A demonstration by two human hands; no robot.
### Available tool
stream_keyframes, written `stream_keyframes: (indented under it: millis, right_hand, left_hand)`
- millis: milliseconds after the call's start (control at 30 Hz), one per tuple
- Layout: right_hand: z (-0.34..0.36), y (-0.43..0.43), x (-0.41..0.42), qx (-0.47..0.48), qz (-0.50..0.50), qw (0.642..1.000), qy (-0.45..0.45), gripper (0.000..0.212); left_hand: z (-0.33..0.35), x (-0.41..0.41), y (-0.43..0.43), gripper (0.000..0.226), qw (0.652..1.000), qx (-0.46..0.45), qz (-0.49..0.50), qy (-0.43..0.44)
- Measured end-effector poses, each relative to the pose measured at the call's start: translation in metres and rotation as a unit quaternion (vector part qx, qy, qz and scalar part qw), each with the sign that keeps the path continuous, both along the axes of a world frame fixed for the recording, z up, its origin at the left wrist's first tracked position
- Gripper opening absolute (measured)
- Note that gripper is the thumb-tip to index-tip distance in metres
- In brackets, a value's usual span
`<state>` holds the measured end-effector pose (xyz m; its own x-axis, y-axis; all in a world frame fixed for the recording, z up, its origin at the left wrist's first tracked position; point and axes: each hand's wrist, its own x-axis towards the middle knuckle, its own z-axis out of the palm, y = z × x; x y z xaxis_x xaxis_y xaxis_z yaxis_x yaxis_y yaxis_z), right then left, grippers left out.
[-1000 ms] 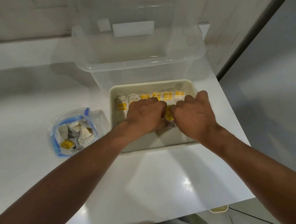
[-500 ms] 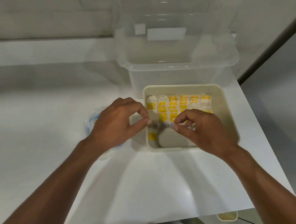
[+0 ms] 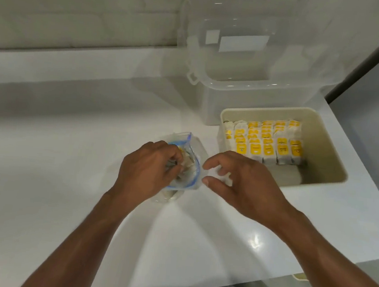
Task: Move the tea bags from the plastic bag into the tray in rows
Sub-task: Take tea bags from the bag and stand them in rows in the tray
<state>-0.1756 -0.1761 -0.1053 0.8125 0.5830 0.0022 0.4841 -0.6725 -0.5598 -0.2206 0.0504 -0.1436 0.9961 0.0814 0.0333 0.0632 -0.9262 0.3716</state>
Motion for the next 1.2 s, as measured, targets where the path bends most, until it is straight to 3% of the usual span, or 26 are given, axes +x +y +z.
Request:
stream_keyframes:
  millis: [133,233,333,433,567,800,867,1000,1133,1200]
  right_hand:
    - [-0.024,0.036,-0.013,-0.025,-0.013,1.000,0.001,0.026]
    - [-0.053,0.055,-0.021,-0.103,-0.010,0.994,-0.043,0.032]
    - [-0.080,0.060,-0.029,-0.191,0.009,0.979,-0.073,0.022]
    - [-0.088,0.057,-0.032,-0.193,-0.022,0.980,-0.053,0.016]
    - [-0.082,0.057,-0.033,-0.190,-0.020,0.982,-0.006,0.032]
    - [-0.073,0.057,-0.036,-0.221,-0.028,0.975,0.017,0.053]
    - [-0.072,0.051,-0.036,-0.180,-0.044,0.982,0.040,0.054]
    - [-0.071,0.038,-0.039,-0.003,-0.081,0.982,0.169,0.045]
    - [-0.069,0.037,-0.043,0.119,-0.104,0.949,0.274,0.041]
    - [-0.068,0.041,-0.043,0.170,-0.125,0.927,0.309,0.035]
  left_hand:
    - [-0.020,-0.009,0.011,0.016,0.999,0.030,-0.016,0.014]
    - [-0.036,-0.017,0.012,0.012,0.998,0.037,-0.051,0.015]
    - [-0.045,-0.026,0.011,0.014,0.998,0.038,-0.042,0.015]
    - [-0.052,-0.034,0.010,0.030,0.999,0.020,-0.022,0.011]
    - [-0.055,-0.042,0.013,0.042,0.999,-0.014,0.014,0.031]
    - [-0.051,-0.035,0.012,0.024,0.998,-0.045,0.027,0.039]
    - [-0.047,-0.035,0.011,0.021,0.996,-0.066,0.038,0.037]
    - [-0.035,-0.038,0.009,0.023,0.983,-0.145,0.099,0.043]
    - [-0.016,-0.035,0.005,0.009,0.886,-0.426,0.172,0.070]
    - [-0.009,-0.035,0.001,0.006,0.845,-0.497,0.175,0.092]
